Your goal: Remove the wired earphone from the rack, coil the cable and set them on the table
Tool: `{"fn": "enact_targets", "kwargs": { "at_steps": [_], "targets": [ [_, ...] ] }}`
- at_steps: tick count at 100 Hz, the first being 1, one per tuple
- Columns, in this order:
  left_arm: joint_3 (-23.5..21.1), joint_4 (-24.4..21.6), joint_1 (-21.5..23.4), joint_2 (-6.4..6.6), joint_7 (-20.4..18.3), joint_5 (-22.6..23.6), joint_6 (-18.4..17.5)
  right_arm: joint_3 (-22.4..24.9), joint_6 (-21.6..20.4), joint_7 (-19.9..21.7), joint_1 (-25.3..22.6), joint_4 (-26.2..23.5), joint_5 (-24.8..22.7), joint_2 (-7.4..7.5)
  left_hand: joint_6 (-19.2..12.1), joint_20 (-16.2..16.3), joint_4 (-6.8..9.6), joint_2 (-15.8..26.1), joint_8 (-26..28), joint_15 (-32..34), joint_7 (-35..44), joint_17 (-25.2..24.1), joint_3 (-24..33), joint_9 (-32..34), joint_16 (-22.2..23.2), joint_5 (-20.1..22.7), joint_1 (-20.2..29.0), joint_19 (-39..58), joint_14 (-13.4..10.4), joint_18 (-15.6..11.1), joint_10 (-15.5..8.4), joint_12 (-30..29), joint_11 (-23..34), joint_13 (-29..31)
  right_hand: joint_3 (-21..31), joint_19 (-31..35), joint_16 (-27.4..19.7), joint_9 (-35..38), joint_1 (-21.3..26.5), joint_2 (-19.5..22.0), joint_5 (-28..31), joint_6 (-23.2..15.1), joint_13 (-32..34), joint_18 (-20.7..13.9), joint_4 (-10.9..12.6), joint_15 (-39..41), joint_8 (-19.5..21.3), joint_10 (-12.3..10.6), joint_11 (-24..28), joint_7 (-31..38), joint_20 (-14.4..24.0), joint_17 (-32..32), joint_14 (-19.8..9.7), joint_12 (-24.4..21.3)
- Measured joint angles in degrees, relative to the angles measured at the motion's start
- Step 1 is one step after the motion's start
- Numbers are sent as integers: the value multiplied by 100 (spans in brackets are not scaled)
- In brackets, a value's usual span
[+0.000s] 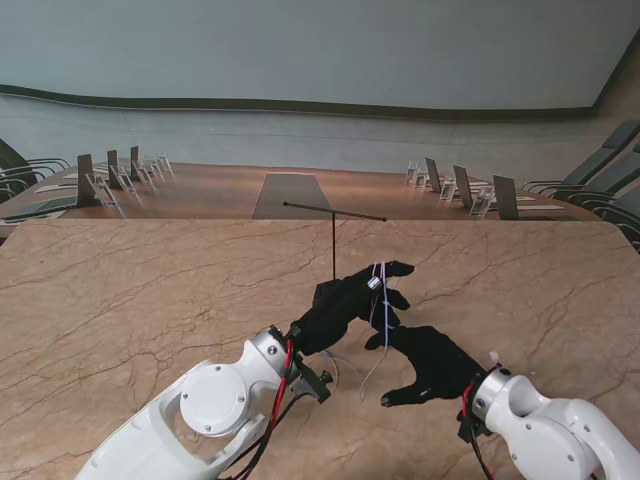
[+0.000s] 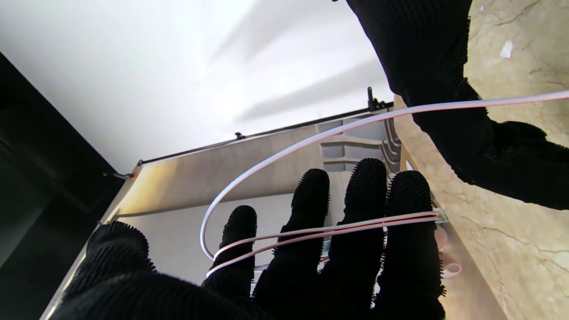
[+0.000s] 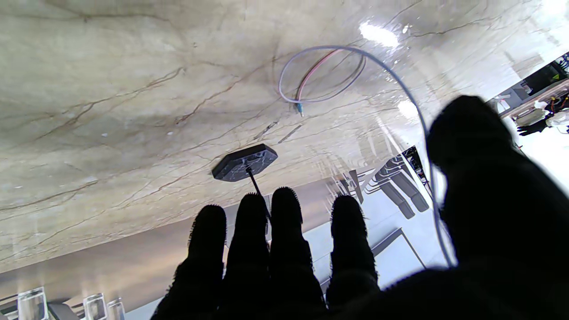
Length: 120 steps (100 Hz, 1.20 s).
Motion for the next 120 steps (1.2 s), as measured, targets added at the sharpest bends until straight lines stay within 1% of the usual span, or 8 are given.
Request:
{"fn": "enact_targets", "kwargs": {
  "at_steps": [29,47,55,59,65,71,98,120],
  "targets": [
    [7,-12,48,0,3,-3,4,-432,59,-211,76,3,470,12,0,0,0,0,33,0,0,-3,0,0,-39,61,0,-1,0,-8,0,0,0,-1,-235,-4,0,26,-673,505,0,14,1,-1,0,-2,52,56,0,294,0,0,14,0],
    [9,-40,70,5,-6,-7,-10,-685,218,-240,276,140,780,-26,0,0,0,0,34,0,0,-4,0,0,-39,62,0,-2,0,-14,0,0,0,-1,66,44,0,339,-931,907,198,-28,12,-1,2,6,180,71,-9,562,0,1,33,-9],
    [8,-48,78,6,-10,-7,-20,-754,307,-238,336,181,963,-37,0,0,0,0,34,-2,0,-29,0,0,-39,62,0,-2,0,-19,0,0,0,-122,185,216,0,671,-200,1485,634,-360,23,-1,5,126,305,54,-35,710,-2,2,33,-40],
    [8,-49,81,6,-9,-7,-32,-790,371,-247,360,191,1028,-42,0,0,0,0,33,-2,0,-30,0,0,-39,62,0,-3,0,-21,0,0,0,-122,34,381,0,909,420,1724,805,-479,155,-1,5,273,39,48,-72,1015,-27,38,33,-40],
    [8,-49,82,6,-8,-8,-50,-852,443,-304,396,219,1070,-56,0,0,0,0,33,-2,0,-30,0,0,-39,62,0,-3,0,-23,0,0,0,-122,-148,614,0,1254,1338,1858,1069,-667,317,-1,8,399,-417,37,-72,1583,-91,135,48,-40],
    [8,-49,82,6,-8,-15,-57,-913,483,-378,436,264,1080,-71,0,0,0,0,34,-5,0,-30,0,-1,-40,62,0,-6,0,-27,0,0,0,-122,152,903,0,1580,1645,1853,1488,-736,525,-1,12,488,-454,51,-64,1836,-172,223,121,16],
    [83,-49,64,4,-7,-102,-56,-1235,560,-623,763,641,1037,-116,0,-40,0,0,34,-201,0,-95,0,-14,-213,62,0,-225,0,-82,0,-6,-45,-211,2537,1986,286,2642,1728,1250,3206,-549,1253,608,177,1101,933,570,288,1874,-339,841,733,158],
    [117,-60,60,1,-42,-188,-38,-1456,650,-737,1179,991,947,-152,0,-132,0,0,34,-341,0,-104,0,-76,-370,60,1,-381,-3,-124,-9,-90,-115,-337,3062,2706,571,3235,1959,826,3754,-335,1823,1142,189,1731,1762,836,795,1863,-339,1317,1165,185]
  ]
}}
